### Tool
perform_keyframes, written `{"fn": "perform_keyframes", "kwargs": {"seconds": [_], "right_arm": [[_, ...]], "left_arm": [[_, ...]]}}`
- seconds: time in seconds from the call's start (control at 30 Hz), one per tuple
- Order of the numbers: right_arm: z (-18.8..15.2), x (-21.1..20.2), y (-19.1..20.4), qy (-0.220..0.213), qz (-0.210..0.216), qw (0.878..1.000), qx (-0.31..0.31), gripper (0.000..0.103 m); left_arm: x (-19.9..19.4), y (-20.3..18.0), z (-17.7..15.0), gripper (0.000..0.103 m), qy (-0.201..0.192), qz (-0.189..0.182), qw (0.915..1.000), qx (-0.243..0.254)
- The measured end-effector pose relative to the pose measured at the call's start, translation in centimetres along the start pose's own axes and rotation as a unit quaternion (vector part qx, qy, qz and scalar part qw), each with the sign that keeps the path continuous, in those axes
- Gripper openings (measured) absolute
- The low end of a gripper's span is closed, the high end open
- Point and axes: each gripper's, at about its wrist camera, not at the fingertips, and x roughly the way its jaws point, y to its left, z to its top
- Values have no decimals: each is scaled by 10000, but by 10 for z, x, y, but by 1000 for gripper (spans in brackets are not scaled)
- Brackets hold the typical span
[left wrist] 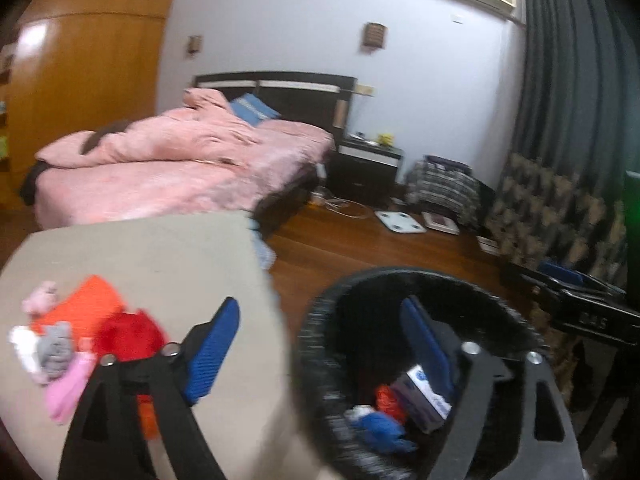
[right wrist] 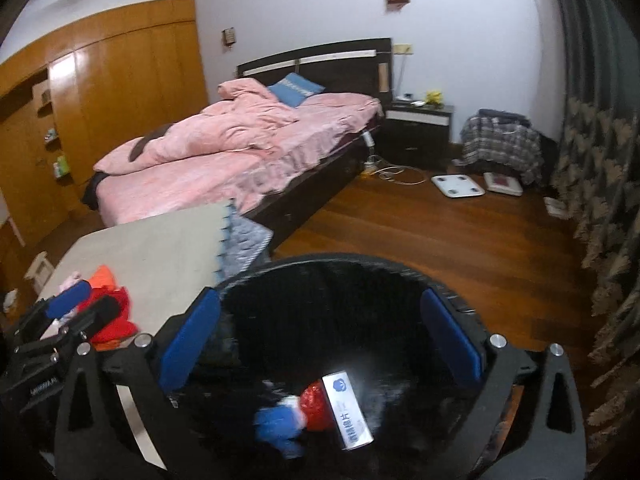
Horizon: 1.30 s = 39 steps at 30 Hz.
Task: Collect trash
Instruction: 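Return both tools to the remaining trash on the table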
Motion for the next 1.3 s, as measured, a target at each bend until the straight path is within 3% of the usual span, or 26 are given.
{"fn": "perform_keyframes", "kwargs": {"seconds": [0.3, 0.67, 0.93, 1.23, 1.3], "right_arm": [[3, 22, 86, 37, 757, 9959, -504, 98], [-5, 51, 193, 49, 1589, 9820, -1016, 98], [-13, 70, 238, 113, 1800, 9762, -1207, 98], [-18, 82, 253, 204, 1784, 9750, -1312, 98], [-18, 85, 254, 223, 1776, 9750, -1320, 98]], "left_arm": [[-36, 80, -12, 89, -136, 1146, 9929, -285], [-65, 174, -36, 88, -67, 2369, 9703, -476], [-61, 229, -50, 88, 139, 2565, 9629, -832], [-39, 249, -61, 82, 353, 2308, 9657, -1141], [-38, 251, -61, 76, 379, 2229, 9667, -1194]]}}
